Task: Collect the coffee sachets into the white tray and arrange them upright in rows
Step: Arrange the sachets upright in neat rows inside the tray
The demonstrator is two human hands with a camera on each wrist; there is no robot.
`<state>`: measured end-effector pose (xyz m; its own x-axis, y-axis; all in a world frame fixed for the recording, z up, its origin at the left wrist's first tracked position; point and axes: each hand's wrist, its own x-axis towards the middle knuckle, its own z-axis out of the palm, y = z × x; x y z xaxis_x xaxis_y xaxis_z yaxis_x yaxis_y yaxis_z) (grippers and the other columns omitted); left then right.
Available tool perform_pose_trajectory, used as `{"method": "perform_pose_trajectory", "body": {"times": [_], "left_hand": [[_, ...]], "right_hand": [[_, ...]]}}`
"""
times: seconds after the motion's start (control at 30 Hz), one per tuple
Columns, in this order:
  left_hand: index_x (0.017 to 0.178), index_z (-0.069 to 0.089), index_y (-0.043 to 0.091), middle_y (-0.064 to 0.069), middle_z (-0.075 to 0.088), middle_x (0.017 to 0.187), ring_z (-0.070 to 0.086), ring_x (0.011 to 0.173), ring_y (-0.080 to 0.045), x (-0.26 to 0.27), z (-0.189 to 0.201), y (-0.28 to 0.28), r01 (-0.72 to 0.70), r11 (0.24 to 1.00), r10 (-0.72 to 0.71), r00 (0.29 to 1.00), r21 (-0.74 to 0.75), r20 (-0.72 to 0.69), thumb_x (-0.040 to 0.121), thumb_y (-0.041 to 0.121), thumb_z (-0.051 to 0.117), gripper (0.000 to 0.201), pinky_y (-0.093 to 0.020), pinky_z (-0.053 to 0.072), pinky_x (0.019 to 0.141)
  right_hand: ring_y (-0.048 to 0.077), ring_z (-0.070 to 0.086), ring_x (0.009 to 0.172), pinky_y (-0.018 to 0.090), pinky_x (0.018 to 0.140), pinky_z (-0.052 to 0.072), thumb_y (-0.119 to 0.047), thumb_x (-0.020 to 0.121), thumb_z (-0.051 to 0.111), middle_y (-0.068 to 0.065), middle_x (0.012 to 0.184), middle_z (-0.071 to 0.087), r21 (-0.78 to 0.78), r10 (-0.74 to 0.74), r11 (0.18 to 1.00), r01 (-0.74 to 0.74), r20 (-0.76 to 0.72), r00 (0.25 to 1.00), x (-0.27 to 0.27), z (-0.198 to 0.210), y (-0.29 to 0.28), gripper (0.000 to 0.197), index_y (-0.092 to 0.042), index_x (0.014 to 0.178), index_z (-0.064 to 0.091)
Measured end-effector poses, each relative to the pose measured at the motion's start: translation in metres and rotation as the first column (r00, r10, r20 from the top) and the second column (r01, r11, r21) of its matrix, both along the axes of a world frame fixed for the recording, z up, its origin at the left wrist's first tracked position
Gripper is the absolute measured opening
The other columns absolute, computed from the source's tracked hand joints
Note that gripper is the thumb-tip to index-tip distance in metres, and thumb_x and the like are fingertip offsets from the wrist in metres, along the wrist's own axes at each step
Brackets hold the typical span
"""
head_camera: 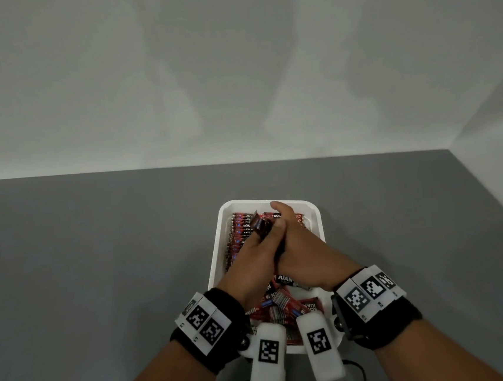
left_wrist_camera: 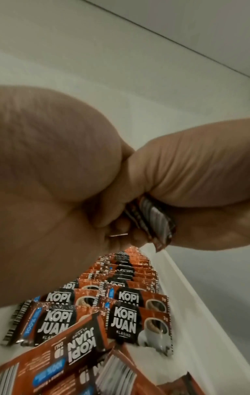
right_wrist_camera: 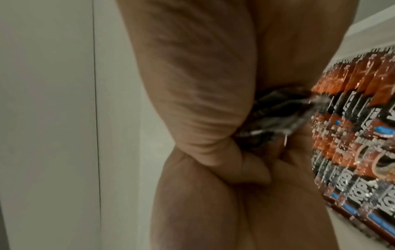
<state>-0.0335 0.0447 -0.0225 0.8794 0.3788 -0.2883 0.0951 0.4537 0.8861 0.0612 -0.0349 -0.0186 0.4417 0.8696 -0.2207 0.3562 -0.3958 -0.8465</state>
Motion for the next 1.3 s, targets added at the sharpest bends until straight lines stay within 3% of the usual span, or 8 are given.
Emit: {"method": "perform_pose_trajectory", "body": {"times": [0.13,0.27,0.4,0.87,1.0,1.07,1.13,1.3], "left_hand": [[0.109,0.071,-0.001,-0.020,0.075,0.107,0.073,0.101,-0.029,0.002,0.010,0.008,-0.177,0.973,0.172,0.984,-0.150,-0.046,0.106,0.022,0.043,0.035,-0.041,0.057,0.090],[0.093,0.065,0.000,-0.016,0.061,0.080,0.063,0.066,-0.023,-0.002,0.021,0.022,-0.232,0.926,0.228,0.972,-0.296,-0.051,0.094,0.012,0.051,0.019,-0.035,0.053,0.065],[0.075,0.057,0.005,-0.009,0.047,0.064,0.049,0.049,-0.017,-0.004,0.023,0.020,-0.086,0.929,0.068,0.996,-0.360,-0.060,0.096,0.017,0.053,0.024,-0.026,0.047,0.049],[0.096,0.063,-0.005,-0.019,0.065,0.080,0.068,0.067,-0.025,-0.009,0.016,0.012,0.051,0.973,-0.039,0.998,-0.224,0.055,0.094,-0.009,0.047,0.016,-0.031,0.057,0.059],[0.094,0.065,-0.002,-0.015,0.069,0.080,0.067,0.064,-0.024,-0.011,0.016,0.026,0.059,0.998,-0.059,0.997,0.002,-0.042,0.093,-0.006,0.052,0.013,-0.030,0.054,0.058],[0.101,0.071,0.009,-0.003,0.077,0.090,0.073,0.079,-0.016,-0.016,0.011,0.043,0.203,0.850,-0.118,0.973,0.485,-0.200,0.091,0.006,0.063,0.013,-0.024,0.055,0.067],[0.101,0.071,0.019,0.007,0.075,0.092,0.070,0.082,-0.005,-0.023,-0.001,0.057,0.429,0.504,-0.181,0.901,0.749,-0.395,0.090,0.019,0.068,0.012,-0.017,0.053,0.072],[0.107,0.067,0.017,0.001,0.071,0.108,0.068,0.099,-0.017,-0.030,-0.039,0.050,0.756,0.175,-0.324,0.649,0.631,-0.688,0.087,0.017,0.061,0.021,-0.037,0.059,0.088]], "right_hand": [[-0.001,0.057,0.119,0.020,0.096,0.053,-0.008,0.075,0.083,-0.017,0.128,0.055,0.016,0.026,1.000,-0.025,-0.114,0.993,0.001,0.013,-0.008,0.108,-0.031,0.156,0.016],[0.004,0.046,0.124,0.029,0.102,0.051,-0.047,0.054,0.095,-0.013,0.132,0.039,0.028,0.005,1.000,-0.010,0.162,0.987,0.009,0.032,-0.020,0.126,-0.039,0.155,0.020],[0.005,0.020,0.148,0.038,0.119,0.036,-0.049,0.050,0.097,-0.021,0.157,0.015,0.023,0.185,0.979,-0.200,0.294,0.938,0.009,0.034,-0.016,0.134,-0.037,0.157,0.017],[0.005,0.026,0.145,0.034,0.118,0.035,-0.029,0.056,0.091,-0.009,0.156,0.031,-0.010,0.274,0.955,-0.298,0.416,0.867,0.006,0.022,-0.001,0.132,-0.024,0.160,0.012],[0.003,0.024,0.147,0.028,0.117,0.031,-0.049,0.057,0.093,-0.014,0.160,0.026,0.055,0.195,0.974,-0.220,0.290,0.937,0.012,0.024,-0.008,0.129,-0.032,0.159,0.016],[0.000,0.038,0.138,0.032,0.114,0.039,-0.056,0.066,0.085,-0.019,0.149,0.040,0.041,0.127,0.989,-0.142,0.249,0.960,0.021,0.024,-0.018,0.102,-0.034,0.152,0.034],[-0.007,0.055,0.115,0.026,0.101,0.050,-0.053,0.075,0.081,-0.026,0.123,0.057,-0.102,0.188,0.981,-0.168,0.241,0.952,0.024,0.019,-0.031,0.070,-0.035,0.136,0.054],[0.001,0.065,0.095,0.027,0.085,0.057,-0.061,0.064,0.084,-0.017,0.106,0.068,-0.419,0.417,0.845,-0.331,0.130,0.900,0.011,-0.019,-0.048,0.053,-0.036,0.107,0.065]]}}
